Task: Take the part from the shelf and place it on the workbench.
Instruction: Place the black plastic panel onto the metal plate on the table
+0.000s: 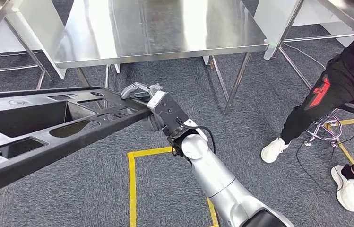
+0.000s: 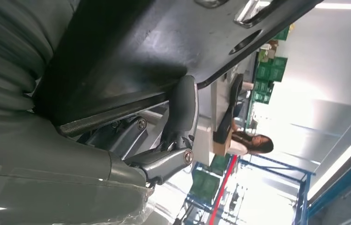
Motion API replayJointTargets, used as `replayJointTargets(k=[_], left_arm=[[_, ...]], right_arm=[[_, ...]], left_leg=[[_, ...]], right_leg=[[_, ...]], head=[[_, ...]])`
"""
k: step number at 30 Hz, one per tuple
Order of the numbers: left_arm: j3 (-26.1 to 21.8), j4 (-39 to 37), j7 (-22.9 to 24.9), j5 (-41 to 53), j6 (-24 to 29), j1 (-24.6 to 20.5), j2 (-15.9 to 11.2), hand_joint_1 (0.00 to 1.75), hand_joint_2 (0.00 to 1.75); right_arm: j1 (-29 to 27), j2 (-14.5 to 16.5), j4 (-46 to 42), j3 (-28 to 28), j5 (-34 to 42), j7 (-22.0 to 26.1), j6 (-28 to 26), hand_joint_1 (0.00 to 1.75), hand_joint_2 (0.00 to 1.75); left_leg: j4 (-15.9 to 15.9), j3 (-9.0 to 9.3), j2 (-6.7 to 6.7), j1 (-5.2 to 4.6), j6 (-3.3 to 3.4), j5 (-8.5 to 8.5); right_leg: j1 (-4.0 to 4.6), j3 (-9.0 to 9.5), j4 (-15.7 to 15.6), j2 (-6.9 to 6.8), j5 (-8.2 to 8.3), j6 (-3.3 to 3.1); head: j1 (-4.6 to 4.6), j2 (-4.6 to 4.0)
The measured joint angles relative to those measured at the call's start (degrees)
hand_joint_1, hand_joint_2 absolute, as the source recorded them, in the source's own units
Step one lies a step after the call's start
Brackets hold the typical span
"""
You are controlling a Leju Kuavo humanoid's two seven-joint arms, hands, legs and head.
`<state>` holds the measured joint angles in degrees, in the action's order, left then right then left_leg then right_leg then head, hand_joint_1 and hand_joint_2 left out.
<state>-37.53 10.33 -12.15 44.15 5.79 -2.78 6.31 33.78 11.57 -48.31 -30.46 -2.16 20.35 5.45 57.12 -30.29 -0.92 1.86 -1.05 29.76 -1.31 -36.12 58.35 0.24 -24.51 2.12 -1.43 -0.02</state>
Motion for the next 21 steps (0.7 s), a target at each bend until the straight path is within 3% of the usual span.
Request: replayJointTargets(k=[2, 5, 6, 7, 8, 10, 11, 14, 17, 18, 21], left_arm=[[0.02, 0.02, -0.02, 0.11, -0.01, -0.07, 0.01, 0.00, 1.75], [0.03, 0.03, -0.02, 0.20, -0.03, -0.01, -0.04, 0.00, 1.75], [0.03, 0.03, -0.02, 0.22, -0.06, 0.06, -0.09, 0.00, 1.75], [0.02, 0.03, -0.02, 0.25, -0.09, 0.10, -0.14, 0.00, 1.75], [0.02, 0.03, -0.02, 0.27, -0.11, 0.12, -0.19, 0.00, 1.75], [0.02, 0.03, -0.02, 0.30, -0.14, 0.09, -0.31, 0.00, 1.75], [0.03, 0.03, -0.03, 0.31, -0.15, 0.06, -0.36, 0.00, 1.75], [0.03, 0.03, -0.09, 0.35, -0.17, 0.01, -0.46, 0.00, 1.75], [0.00, 0.03, -0.22, 0.56, -0.18, 0.07, -0.48, 0.00, 1.75], [-0.01, 0.03, -0.25, 0.66, -0.18, 0.03, -0.49, 0.00, 1.75], [-0.04, 0.03, -0.28, 0.84, -0.17, -0.02, -0.49, 0.00, 1.75]], right_arm=[[-0.01, 0.08, -0.38, 0.23, 0.01, 0.03, -0.04, 1.75, 1.75], [-0.28, 0.10, -0.58, 0.43, 0.02, 0.09, -0.08, 1.75, 1.75], [-0.49, 0.07, -0.58, 0.45, 0.01, 0.07, -0.08, 1.75, 1.75], [-0.69, 0.05, -0.58, 0.49, 0.01, 0.04, -0.09, 1.75, 1.75], [-0.82, 0.04, -0.59, 0.54, 0.00, 0.03, -0.10, 1.75, 1.75], [-0.91, 0.06, -0.66, 0.65, 0.00, 0.02, -0.11, 1.75, 1.75], [-0.86, 0.07, -0.70, 0.67, -0.01, 0.03, -0.11, 1.75, 1.75], [-0.88, 0.04, -0.85, 0.73, -0.06, -0.03, -0.14, 1.75, 1.75], [-0.85, -0.05, -1.26, 0.82, -0.26, -0.09, -0.27, 1.75, 1.75], [-0.79, -0.13, -1.36, 0.84, -0.35, -0.07, -0.31, 1.75, 1.75], [-1.12, -0.54, -1.38, 0.85, -0.60, -0.09, -0.33, 1.75, 1.75]], left_leg=[[2.64, -1.13, 0.43, 0.19, -0.49, 1.44], [13.90, -7.65, 0.75, 0.21, -0.73, 5.27], [16.60, -9.75, 0.74, 0.20, -0.71, 5.49], [17.16, -10.89, 0.74, 0.20, -0.58, 4.50], [15.34, -10.81, 0.74, 0.18, -0.34, 2.34], [7.92, -8.26, 0.78, -0.05, 0.45, -2.77], [4.61, -6.79, 0.80, -0.29, 0.84, -4.17], [1.56, -5.22, 0.76, -1.04, 1.53, -4.15], [0.35, -4.22, 0.73, -0.76, 2.24, -4.25], [-0.03, -3.75, 0.76, -0.61, 2.50, -4.22], [-0.14, -3.01, 0.73, -0.64, 2.96, -3.62]], right_leg=[[-0.27, 0.68, -0.17, 0.11, -0.45, -1.10], [0.01, 1.62, -0.22, 0.15, -1.27, -2.40], [0.21, 1.92, -0.22, 0.22, -1.55, -2.60], [0.37, 2.31, -0.22, 0.33, -1.86, -2.69], [0.50, 2.81, -0.22, 0.46, -2.21, -2.67], [0.68, 3.86, -0.24, 0.66, -2.97, -2.44], [0.87, 4.16, -0.22, 0.73, -3.30, -2.20], [0.99, 4.15, -0.42, 0.75, -3.68, -1.29], [0.81, 3.15, 1.35, 0.45, -4.62, -0.51], [0.78, 1.72, 4.01, 0.36, -5.54, -0.45], [0.64, -5.13, 14.99, 0.32, -8.14, -0.26]], head=[[0.04, 0.00], [0.09, 0.00], [0.10, 0.00], [0.10, 0.00], [0.10, 0.00], [0.08, 0.00], [0.05, 0.00], [0.08, 0.00], [-0.01, 0.01], [-0.05, 0.01], [-0.11, 0.00]])
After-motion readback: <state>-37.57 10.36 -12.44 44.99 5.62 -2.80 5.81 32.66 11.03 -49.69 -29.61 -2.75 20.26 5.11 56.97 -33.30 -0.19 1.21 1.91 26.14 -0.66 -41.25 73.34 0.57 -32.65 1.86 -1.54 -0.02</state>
